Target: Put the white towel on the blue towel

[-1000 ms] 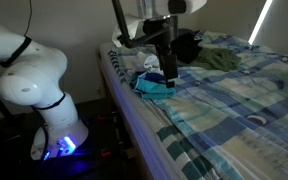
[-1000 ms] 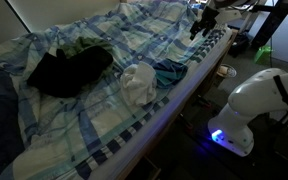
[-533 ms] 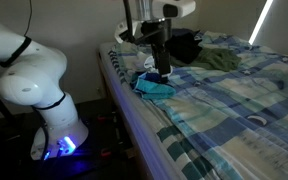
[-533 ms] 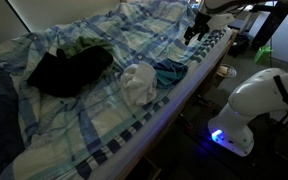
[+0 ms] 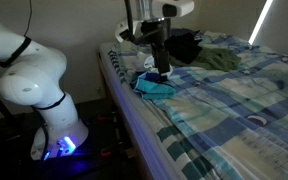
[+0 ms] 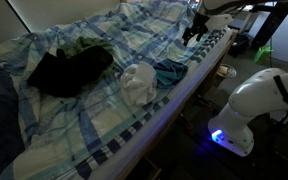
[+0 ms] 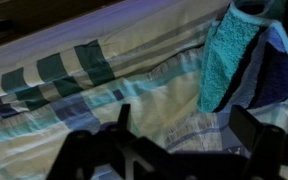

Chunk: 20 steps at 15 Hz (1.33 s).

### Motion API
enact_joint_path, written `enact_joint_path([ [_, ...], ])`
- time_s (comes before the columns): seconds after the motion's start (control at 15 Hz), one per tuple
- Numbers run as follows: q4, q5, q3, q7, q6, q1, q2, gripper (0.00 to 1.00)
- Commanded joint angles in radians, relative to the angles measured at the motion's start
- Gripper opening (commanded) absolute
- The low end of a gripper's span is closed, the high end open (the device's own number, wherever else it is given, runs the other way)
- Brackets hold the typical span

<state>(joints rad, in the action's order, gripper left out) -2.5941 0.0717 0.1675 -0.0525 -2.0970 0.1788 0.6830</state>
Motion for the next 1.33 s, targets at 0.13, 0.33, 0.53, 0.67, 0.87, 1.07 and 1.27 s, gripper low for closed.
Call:
enact_joint_path([
  [0.13, -0.012, -0.046, -0.031, 0.085, 0.039, -0.008, -0.009, 1.0],
  [0.33, -0.021, -0.074, -0.056, 0.116, 0.063, -0.023, -0.013, 1.0],
  [0.53, -0.045, -0.107, -0.089, 0.145, 0.089, -0.051, 0.008, 1.0],
  [0.67, -0.057, -0.132, -0.109, 0.166, 0.1, -0.069, 0.015, 1.0],
  [0.87, -0.077, -0.156, -0.145, 0.207, 0.101, -0.09, 0.023, 1.0],
  [1.07, -0.085, -0.181, -0.165, 0.25, 0.11, -0.106, 0.014, 1.0],
  [1.27, -0.106, -0.219, -0.184, 0.268, 0.122, -0.134, 0.032, 1.0],
])
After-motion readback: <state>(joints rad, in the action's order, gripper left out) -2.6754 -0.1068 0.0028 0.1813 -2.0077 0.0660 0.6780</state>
